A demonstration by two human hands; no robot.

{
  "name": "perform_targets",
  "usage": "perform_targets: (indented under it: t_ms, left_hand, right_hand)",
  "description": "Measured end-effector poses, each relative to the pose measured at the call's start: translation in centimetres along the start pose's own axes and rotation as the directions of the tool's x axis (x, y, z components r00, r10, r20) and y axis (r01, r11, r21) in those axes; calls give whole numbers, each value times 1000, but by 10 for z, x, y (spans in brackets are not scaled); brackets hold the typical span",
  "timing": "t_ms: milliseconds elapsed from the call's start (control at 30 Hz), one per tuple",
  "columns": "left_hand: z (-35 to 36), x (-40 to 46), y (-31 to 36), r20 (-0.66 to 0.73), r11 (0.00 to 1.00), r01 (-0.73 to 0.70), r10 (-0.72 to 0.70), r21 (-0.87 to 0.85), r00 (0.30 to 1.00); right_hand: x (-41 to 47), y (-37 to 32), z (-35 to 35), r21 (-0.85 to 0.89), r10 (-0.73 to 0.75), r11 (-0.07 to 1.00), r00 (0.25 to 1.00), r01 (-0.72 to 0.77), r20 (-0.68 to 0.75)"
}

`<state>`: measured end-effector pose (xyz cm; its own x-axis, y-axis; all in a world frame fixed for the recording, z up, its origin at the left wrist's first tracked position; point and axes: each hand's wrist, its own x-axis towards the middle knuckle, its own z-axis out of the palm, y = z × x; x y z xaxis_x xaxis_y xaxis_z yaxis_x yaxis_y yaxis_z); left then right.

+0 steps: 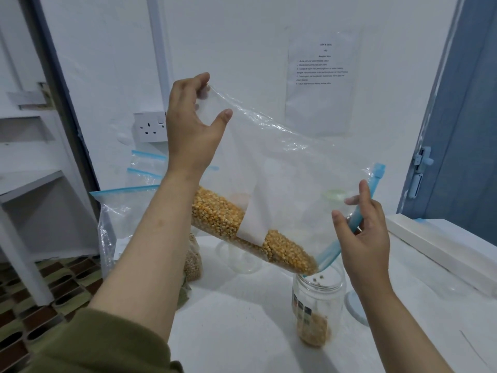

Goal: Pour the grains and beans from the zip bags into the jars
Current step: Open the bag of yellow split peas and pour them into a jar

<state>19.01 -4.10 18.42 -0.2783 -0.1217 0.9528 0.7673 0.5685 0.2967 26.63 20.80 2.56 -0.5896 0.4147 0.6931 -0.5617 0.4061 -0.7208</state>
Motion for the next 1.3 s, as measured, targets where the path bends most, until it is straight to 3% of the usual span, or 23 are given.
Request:
perform_targets:
  t_ms: [1300]
  left_hand:
    - [9,3,1,-13,1000,-16,16,-13,1000]
  right_hand:
    - [1,5,0,2,14,1000,1000,-14,-15]
